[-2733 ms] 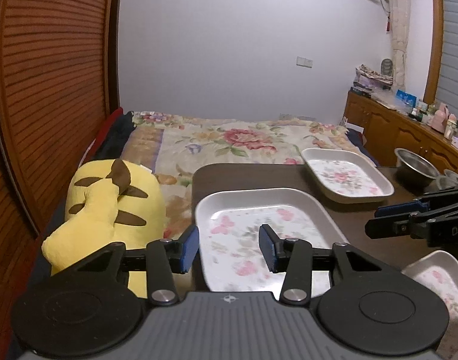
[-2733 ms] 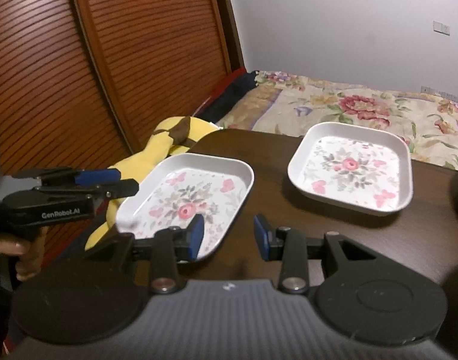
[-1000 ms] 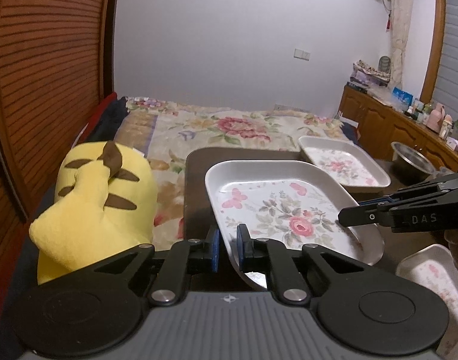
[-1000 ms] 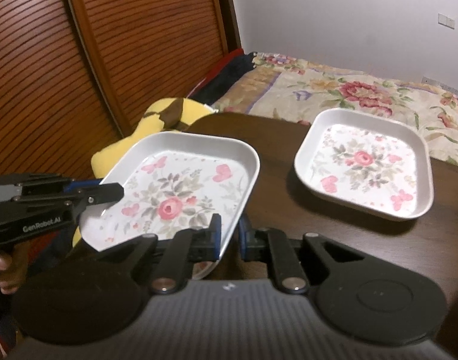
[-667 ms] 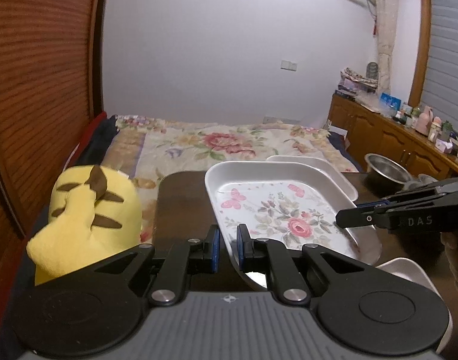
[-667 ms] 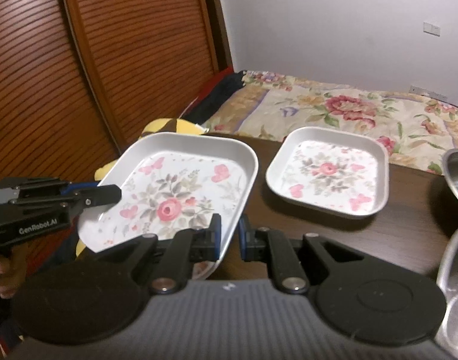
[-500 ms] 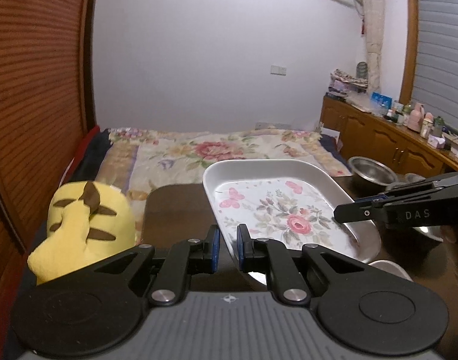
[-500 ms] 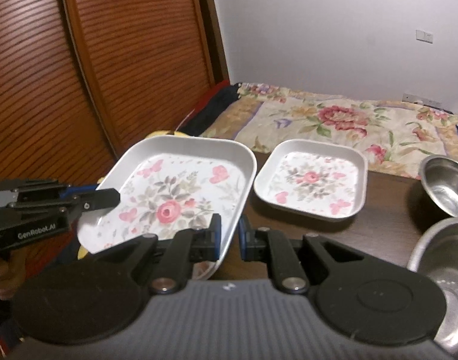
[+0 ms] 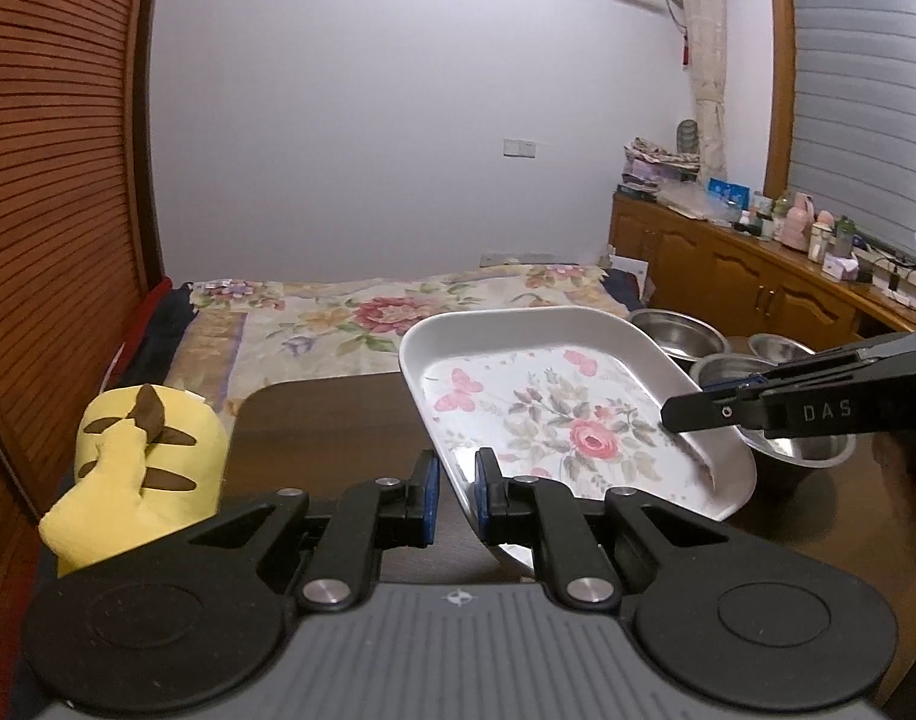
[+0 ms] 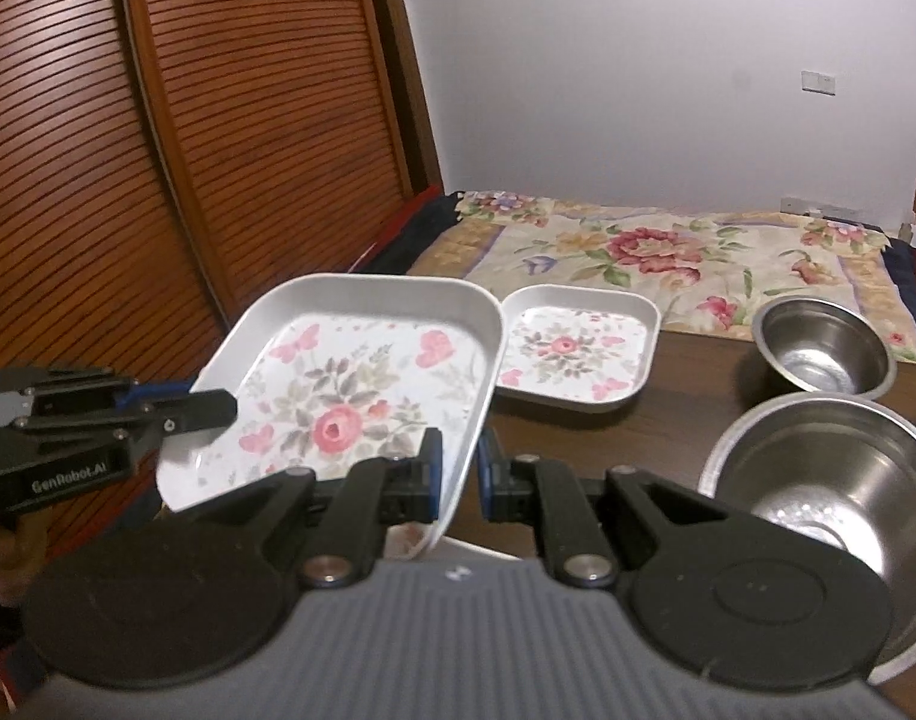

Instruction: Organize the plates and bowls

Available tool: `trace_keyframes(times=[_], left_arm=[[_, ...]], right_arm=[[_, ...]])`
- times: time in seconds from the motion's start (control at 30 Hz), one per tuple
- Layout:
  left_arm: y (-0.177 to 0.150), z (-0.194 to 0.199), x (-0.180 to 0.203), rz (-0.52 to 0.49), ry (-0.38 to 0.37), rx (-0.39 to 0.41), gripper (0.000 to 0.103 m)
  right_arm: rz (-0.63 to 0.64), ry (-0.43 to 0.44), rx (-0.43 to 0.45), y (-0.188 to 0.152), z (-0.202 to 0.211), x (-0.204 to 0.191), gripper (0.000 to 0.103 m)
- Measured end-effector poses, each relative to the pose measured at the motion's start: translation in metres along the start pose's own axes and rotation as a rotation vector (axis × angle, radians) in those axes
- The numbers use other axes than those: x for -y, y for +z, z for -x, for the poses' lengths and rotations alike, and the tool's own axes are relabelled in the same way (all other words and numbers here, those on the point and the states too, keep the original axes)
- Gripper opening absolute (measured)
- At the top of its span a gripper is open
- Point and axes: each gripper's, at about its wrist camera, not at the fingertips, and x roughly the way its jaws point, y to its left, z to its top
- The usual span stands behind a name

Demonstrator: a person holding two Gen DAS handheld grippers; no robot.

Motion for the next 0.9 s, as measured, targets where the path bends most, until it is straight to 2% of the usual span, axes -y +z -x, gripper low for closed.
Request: trace_keyframes(times=[0.3, 0.9], left_arm=[[-0.007, 0.003, 0.019, -0.022, -0.032, -0.011, 0.013], [-0.035, 0.001, 0.029, 0.016, -0.066, -0.057, 0.013]], right_arm=[[-0.010, -0.009, 0.006, -0.017, 0.018, 0.013, 0.014], [-0.010, -0.006, -0.030, -0.050, 0.027, 0.020, 0.014]])
